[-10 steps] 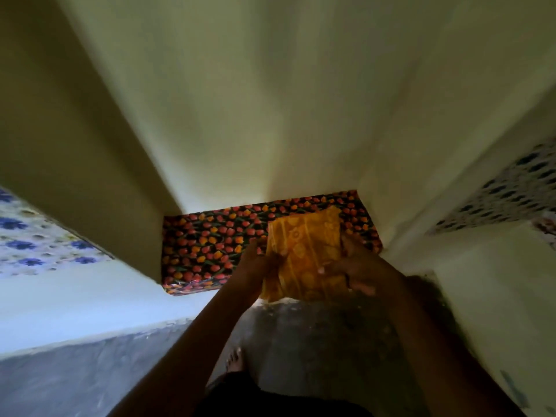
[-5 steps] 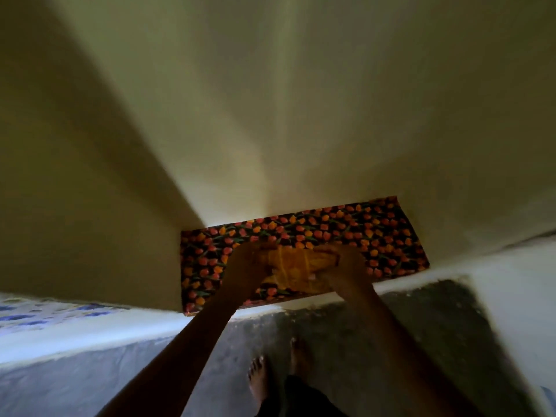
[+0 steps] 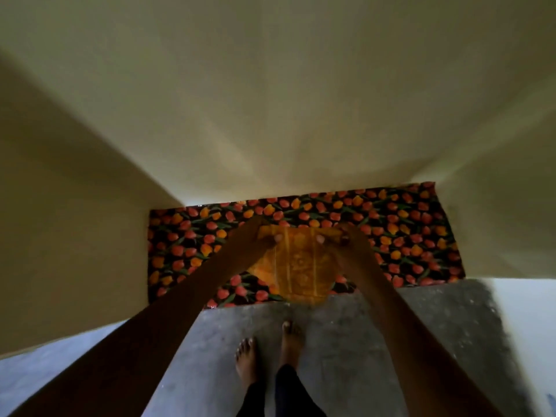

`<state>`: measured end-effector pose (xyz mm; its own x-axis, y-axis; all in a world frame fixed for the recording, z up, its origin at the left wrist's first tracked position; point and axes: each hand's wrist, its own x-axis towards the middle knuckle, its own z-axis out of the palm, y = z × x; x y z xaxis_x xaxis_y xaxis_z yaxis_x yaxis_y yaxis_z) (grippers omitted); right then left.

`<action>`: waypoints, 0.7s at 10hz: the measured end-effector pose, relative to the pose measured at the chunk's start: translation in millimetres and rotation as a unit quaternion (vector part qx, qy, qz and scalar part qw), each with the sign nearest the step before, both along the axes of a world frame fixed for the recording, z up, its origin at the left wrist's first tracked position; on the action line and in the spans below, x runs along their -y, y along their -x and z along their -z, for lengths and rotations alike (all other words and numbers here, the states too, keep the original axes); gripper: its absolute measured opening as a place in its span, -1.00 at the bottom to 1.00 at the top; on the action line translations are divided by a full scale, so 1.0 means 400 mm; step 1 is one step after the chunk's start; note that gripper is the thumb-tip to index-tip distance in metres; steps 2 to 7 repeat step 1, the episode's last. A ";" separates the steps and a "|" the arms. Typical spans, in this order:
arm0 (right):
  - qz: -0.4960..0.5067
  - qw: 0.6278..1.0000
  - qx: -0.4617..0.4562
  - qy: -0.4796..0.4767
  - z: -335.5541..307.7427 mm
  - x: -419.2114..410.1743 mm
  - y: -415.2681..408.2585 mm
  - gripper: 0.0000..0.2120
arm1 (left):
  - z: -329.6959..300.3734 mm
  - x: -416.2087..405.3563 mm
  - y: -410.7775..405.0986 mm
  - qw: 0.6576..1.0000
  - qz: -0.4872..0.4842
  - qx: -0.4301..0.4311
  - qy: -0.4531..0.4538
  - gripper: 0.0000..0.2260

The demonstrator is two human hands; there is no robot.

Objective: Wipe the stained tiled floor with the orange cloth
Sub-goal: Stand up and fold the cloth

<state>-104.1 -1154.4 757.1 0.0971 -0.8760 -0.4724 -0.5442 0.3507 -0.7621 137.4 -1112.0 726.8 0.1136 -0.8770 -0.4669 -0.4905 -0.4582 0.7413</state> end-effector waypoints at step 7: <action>0.022 0.999 -0.041 0.005 0.124 0.057 0.005 -0.69 | 0.430 -0.118 -0.064 0.965 -0.116 0.196 -0.130 -0.68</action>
